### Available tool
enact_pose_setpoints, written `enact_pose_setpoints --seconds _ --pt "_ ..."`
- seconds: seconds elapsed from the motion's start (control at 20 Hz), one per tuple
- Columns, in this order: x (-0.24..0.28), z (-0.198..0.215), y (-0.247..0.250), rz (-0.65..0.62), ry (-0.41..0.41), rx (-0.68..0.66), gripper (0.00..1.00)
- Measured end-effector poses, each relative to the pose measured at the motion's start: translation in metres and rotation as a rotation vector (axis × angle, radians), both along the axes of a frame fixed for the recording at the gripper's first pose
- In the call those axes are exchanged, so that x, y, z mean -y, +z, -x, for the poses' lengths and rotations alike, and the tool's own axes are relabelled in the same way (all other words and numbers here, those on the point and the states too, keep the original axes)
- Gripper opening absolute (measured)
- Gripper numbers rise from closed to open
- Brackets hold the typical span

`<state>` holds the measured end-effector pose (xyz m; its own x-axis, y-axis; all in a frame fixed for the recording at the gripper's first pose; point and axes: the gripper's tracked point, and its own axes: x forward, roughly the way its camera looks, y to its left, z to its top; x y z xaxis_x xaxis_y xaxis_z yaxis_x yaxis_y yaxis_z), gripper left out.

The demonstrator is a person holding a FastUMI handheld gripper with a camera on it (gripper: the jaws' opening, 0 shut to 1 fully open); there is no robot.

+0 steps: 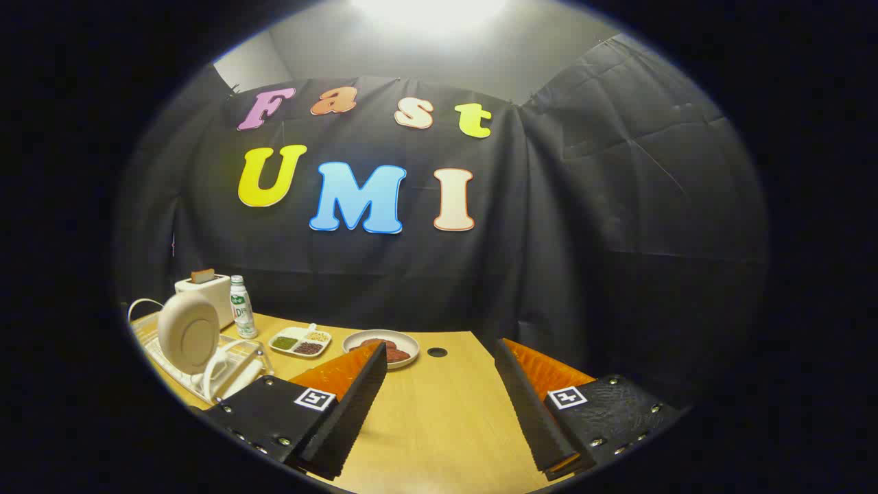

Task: Take the plate from the dish rack, then take the spoon from the basket and place it into the plate.

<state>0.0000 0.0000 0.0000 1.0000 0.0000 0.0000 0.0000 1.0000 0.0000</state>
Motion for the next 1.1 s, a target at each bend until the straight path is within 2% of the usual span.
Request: enact_pose_setpoints --seconds 0.25,0.55,0.7,0.9,0.95,1.05,1.1 --pt "-0.099 0.022 0.026 -0.035 0.115 -0.04 0.97" --pt "-0.21 0.014 0.031 -0.121 0.247 -0.083 0.97" --pt "-0.251 0.003 0.019 -0.172 0.298 -0.14 0.97" --pt "-0.293 -0.011 -0.014 -0.194 0.356 -0.282 0.96" --pt "-0.304 -0.013 -0.022 -0.207 0.38 -0.318 0.96" --pt "-0.318 -0.019 -0.031 -0.239 0.395 -0.36 0.83" --pt "-0.324 -0.02 -0.036 -0.25 0.402 -0.398 0.83"
